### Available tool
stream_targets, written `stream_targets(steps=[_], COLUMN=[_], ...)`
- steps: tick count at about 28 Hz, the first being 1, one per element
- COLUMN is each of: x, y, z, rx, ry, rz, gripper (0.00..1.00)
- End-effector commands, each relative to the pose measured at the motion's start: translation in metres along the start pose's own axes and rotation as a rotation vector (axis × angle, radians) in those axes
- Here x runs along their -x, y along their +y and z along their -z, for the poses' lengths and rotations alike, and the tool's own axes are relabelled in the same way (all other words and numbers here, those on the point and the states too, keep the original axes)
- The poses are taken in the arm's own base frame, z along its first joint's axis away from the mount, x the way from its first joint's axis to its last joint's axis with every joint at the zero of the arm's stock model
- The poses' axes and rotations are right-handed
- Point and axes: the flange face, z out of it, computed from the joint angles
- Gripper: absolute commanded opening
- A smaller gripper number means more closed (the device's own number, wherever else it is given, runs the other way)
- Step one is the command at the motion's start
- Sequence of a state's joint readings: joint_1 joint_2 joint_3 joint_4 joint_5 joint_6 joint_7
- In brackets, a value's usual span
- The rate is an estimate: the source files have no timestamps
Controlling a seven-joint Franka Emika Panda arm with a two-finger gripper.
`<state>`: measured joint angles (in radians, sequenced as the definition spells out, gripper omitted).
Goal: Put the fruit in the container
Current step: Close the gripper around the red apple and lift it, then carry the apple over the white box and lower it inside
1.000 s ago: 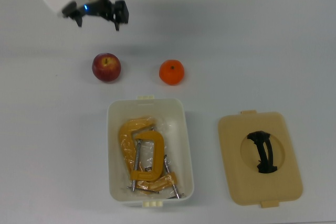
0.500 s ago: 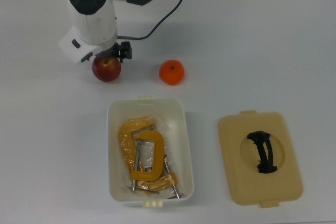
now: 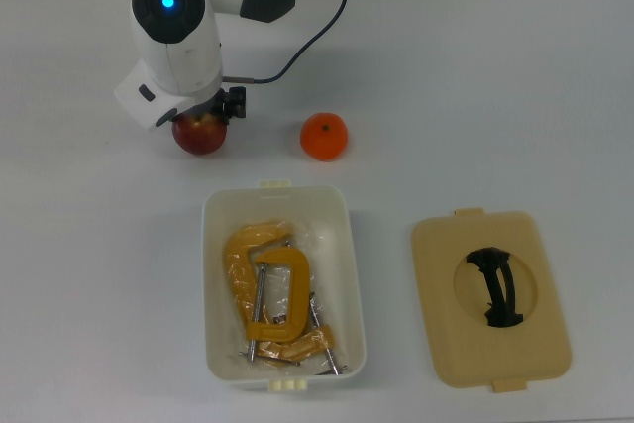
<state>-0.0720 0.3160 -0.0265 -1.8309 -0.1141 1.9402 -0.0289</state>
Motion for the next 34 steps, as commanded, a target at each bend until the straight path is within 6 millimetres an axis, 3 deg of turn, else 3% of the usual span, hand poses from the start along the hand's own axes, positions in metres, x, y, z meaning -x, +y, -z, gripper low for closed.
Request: stream_targets(steps=[1, 3, 7, 8, 12, 13, 16, 18, 21, 24, 28, 31, 32, 34], x=[-0.002, -0.001, 0.011, 0.016, 0.015, 0.012, 0.009, 0.006, -0.016, -0.034, -0.051, -0.061, -0.064, -0.067], y=[-0.001, 0.000, 0.013, 0.017, 0.023, 0.019, 0.014, 0.007, -0.019, -0.031, -0.047, -0.061, -0.065, -0.071], z=[-0.001, 0.005, 0.048, 0.070, 0.122, 0.149, 0.177, 0.181, 0.199, 0.201, 0.197, 0.194, 0.192, 0.188], rx=[0.016, 0.016, 0.020, 0.023, 0.030, 0.037, 0.042, 0.042, 0.046, 0.043, 0.033, 0.014, 0.008, -0.007], ry=[0.010, 0.019, 0.072, 0.088, 0.132, 0.173, 0.235, 0.255, 0.407, 0.532, 0.625, 0.698, 0.708, 0.709], rz=[0.023, 0.024, 0.031, 0.046, 0.048, 0.049, 0.056, 0.070, 0.095, 0.092, 0.091, 0.067, 0.060, 0.033], gripper=[0.45, 0.42, 0.42, 0.43, 0.43, 0.44, 0.45, 0.45, 0.46, 0.46, 0.58, 0.59, 0.62, 0.85])
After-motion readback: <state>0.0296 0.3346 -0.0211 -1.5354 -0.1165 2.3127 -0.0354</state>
